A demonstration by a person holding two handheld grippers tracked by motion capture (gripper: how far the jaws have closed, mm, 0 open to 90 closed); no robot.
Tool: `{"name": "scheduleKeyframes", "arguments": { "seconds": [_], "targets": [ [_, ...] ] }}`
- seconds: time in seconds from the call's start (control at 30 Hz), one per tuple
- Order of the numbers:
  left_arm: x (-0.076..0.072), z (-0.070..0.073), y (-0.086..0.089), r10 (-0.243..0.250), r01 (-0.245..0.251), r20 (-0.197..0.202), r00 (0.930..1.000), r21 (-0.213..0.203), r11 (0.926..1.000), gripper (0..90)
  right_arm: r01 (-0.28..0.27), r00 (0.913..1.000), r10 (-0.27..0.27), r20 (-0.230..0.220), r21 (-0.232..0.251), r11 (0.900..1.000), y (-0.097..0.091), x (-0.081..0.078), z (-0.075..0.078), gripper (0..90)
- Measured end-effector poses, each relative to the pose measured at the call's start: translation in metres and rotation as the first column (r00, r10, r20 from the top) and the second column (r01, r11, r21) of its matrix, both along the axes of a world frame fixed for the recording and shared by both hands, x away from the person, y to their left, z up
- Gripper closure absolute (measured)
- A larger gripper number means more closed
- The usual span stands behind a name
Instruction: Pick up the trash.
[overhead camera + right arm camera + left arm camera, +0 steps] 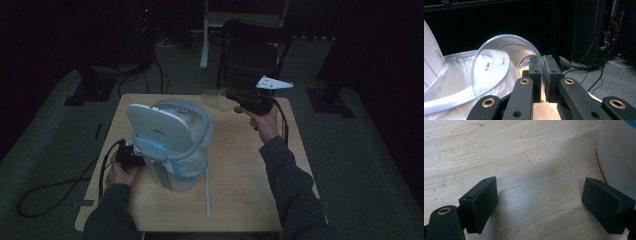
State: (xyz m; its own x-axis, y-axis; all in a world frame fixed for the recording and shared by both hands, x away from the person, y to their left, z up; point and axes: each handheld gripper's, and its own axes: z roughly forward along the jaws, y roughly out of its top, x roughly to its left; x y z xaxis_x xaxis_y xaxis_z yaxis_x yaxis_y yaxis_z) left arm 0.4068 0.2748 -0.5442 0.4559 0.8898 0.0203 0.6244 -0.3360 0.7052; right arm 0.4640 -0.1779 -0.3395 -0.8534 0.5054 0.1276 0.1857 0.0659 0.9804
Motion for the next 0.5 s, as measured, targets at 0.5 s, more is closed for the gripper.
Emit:
{"name": "scheduleKeyframes", "arguments": {
  "seconds": [0.5],
  "targets": [
    [0.000, 0.000, 0.000, 0.000, 0.000, 0.000, 1.0000, 0.000, 1.0000, 14.4, -0.070, 0.9963, 0.070, 0.051, 0.009, 0.9975, 0.021, -0.011, 0.018, 85.5]
  ]
}}
